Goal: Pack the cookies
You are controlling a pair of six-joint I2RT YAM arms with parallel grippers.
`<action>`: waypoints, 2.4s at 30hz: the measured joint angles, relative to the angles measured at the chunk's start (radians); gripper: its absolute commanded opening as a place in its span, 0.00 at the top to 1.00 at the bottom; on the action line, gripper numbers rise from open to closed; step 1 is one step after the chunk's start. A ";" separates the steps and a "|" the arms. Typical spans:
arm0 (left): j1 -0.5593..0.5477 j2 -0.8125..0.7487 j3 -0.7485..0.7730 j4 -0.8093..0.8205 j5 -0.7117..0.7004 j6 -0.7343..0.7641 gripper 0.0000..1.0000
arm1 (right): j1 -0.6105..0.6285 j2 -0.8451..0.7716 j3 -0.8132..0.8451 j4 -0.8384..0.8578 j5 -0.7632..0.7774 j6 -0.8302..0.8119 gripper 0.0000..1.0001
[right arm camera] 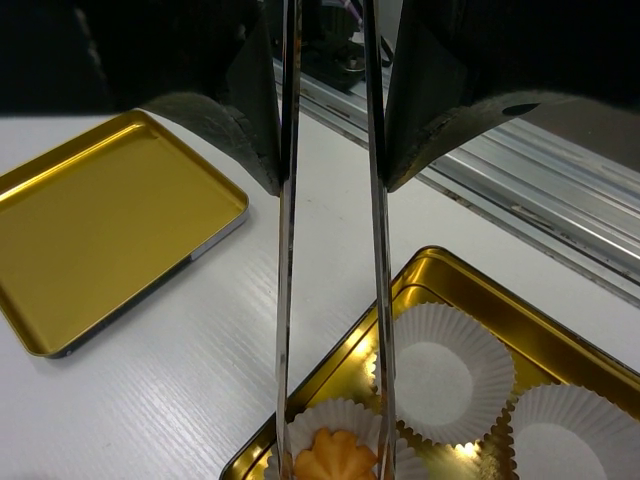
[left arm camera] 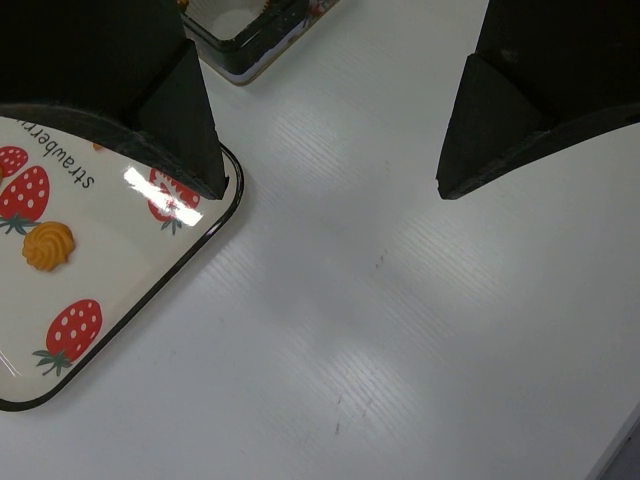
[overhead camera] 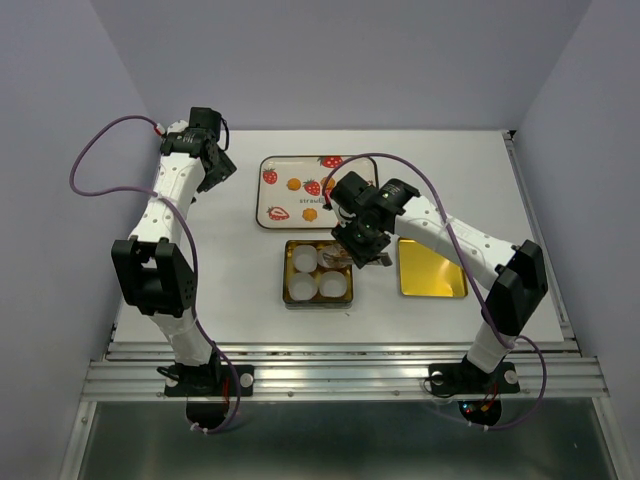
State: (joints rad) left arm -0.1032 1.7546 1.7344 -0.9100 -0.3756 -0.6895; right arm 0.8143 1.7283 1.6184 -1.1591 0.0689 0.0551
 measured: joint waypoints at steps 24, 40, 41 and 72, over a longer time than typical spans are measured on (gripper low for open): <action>0.000 -0.003 -0.001 0.001 0.000 0.001 0.01 | 0.000 0.000 0.000 0.019 0.006 0.005 0.51; 0.000 -0.003 -0.001 0.001 0.002 0.003 0.01 | 0.000 -0.063 0.068 0.014 0.003 0.055 0.52; 0.000 -0.003 -0.001 0.002 0.002 0.004 0.01 | 0.000 -0.069 0.073 0.014 0.000 0.055 0.52; -0.009 -0.306 -0.256 0.101 0.474 0.235 0.01 | -0.208 0.411 0.636 0.079 0.270 0.298 0.52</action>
State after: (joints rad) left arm -0.1123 1.4490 1.4784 -0.8093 0.0986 -0.4541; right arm 0.6060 2.1395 2.2539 -1.0801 0.3386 0.3534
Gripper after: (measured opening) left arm 0.986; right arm 0.486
